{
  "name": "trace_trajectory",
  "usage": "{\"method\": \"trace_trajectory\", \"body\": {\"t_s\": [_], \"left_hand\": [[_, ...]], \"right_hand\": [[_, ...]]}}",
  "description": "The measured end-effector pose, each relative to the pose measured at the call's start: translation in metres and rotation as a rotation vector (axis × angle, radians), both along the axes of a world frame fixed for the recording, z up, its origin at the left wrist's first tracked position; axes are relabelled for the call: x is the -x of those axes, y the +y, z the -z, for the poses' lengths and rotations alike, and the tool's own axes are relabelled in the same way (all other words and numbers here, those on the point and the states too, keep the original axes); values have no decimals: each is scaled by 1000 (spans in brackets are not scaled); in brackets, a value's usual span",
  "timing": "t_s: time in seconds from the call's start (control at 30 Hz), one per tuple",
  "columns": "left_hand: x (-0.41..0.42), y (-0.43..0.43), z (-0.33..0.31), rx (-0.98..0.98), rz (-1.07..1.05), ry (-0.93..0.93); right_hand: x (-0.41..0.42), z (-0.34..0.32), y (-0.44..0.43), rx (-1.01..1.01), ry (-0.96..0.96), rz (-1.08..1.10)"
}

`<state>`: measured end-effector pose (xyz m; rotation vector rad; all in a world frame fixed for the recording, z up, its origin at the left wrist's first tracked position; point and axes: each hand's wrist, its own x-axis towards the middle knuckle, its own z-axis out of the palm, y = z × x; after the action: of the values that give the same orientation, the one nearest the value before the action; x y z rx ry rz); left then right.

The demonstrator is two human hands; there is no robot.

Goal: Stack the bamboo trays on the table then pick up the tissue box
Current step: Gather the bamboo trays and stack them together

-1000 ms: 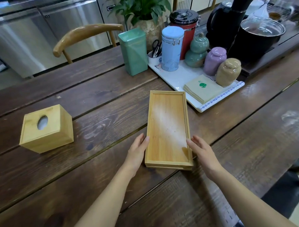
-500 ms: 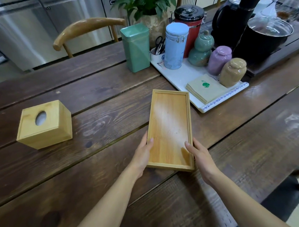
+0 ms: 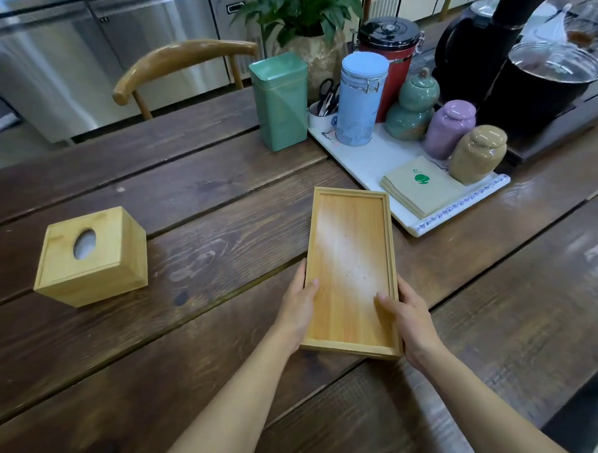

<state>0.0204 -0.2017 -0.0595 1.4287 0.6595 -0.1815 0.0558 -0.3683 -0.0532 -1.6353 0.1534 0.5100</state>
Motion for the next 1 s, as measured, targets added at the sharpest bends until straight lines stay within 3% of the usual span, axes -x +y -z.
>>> {"method": "trace_trajectory", "body": {"t_s": [0.13, 0.73, 1.0], "left_hand": [[-11, 6, 4, 32, -44, 21], [-114, 17, 13, 145, -408, -67], [-136, 18, 16, 123, -427, -84]], "right_hand": [[-17, 1, 1, -49, 60, -8], [-186, 4, 54, 138, 122, -236], [-213, -16, 61, 200, -131, -380]]}}
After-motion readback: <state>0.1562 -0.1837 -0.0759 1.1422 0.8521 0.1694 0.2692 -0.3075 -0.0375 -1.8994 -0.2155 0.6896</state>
